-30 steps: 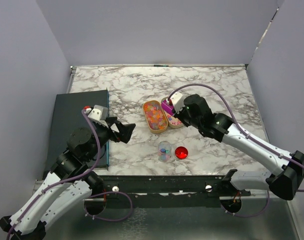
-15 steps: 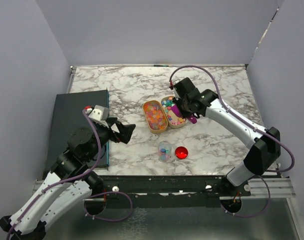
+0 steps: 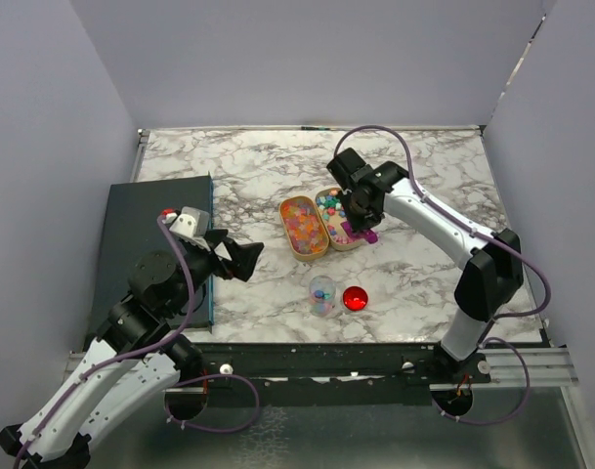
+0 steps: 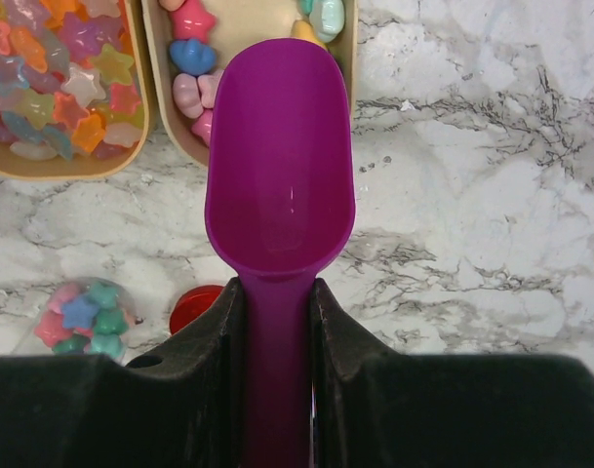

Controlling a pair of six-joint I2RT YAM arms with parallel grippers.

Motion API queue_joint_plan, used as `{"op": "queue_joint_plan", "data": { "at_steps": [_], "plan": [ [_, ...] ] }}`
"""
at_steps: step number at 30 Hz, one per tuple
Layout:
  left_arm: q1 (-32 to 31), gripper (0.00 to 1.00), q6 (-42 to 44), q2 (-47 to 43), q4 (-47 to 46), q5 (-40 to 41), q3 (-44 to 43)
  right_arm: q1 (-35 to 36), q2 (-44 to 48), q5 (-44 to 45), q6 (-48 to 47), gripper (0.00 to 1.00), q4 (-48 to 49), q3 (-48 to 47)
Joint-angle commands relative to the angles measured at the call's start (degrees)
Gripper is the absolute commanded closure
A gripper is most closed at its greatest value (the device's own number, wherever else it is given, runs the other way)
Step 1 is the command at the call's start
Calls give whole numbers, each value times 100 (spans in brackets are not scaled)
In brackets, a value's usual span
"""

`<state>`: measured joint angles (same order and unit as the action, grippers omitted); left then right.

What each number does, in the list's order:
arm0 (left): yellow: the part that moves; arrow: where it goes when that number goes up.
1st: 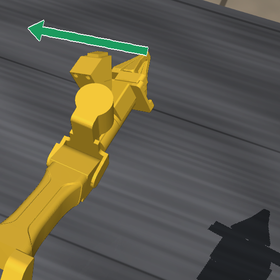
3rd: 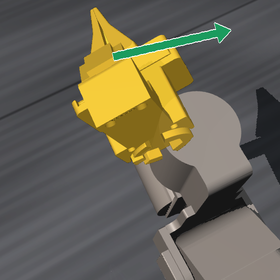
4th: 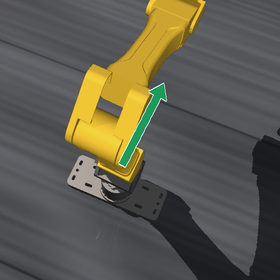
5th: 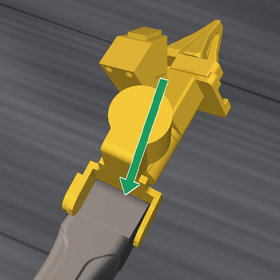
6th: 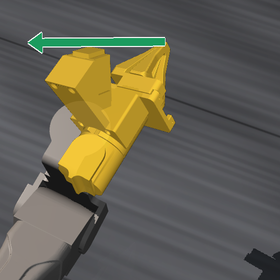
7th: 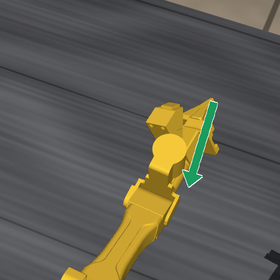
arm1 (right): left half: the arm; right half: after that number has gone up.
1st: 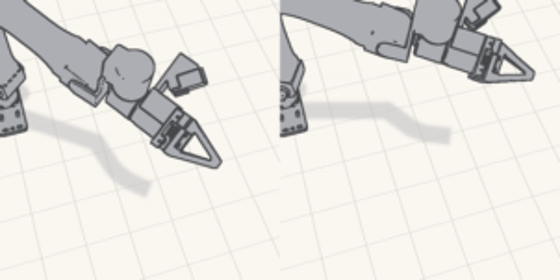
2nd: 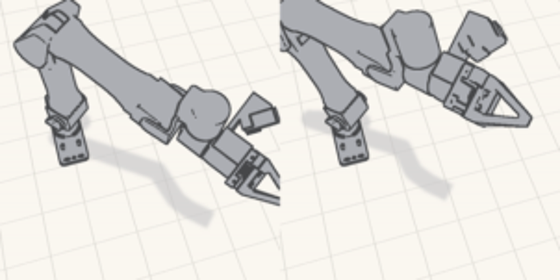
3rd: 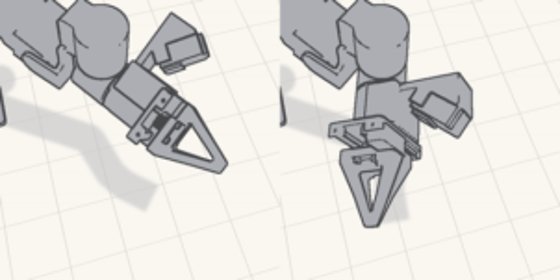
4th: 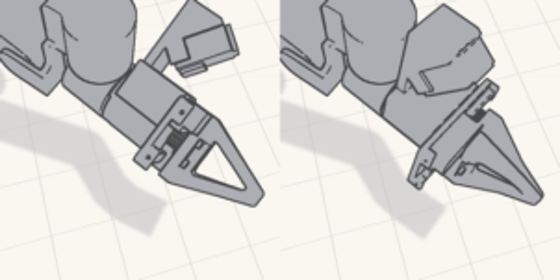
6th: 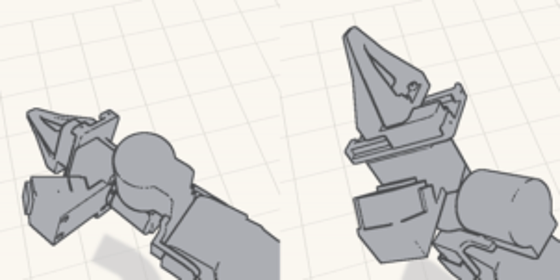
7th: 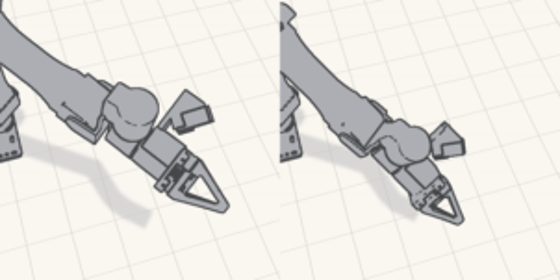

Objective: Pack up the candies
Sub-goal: Scoop the fake candies from the storage box.

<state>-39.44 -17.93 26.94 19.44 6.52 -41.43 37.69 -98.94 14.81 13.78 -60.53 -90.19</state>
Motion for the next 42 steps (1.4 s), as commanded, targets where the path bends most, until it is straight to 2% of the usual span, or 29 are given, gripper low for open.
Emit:
{"op": "queue_joint_plan", "data": {
  "at_steps": [1,16,42],
  "plan": [
    [0,1,65,-180,40,-97,-107,-76,-380,154,542,99,-557,-360],
    [-159,1,85,-348,112,22,-110,-208,-1365,328,799,99,-881,-1005],
    [-169,1,105,-184,165,130,-112,-337,-2237,47,49,99,175,-1232]
  ]
}}
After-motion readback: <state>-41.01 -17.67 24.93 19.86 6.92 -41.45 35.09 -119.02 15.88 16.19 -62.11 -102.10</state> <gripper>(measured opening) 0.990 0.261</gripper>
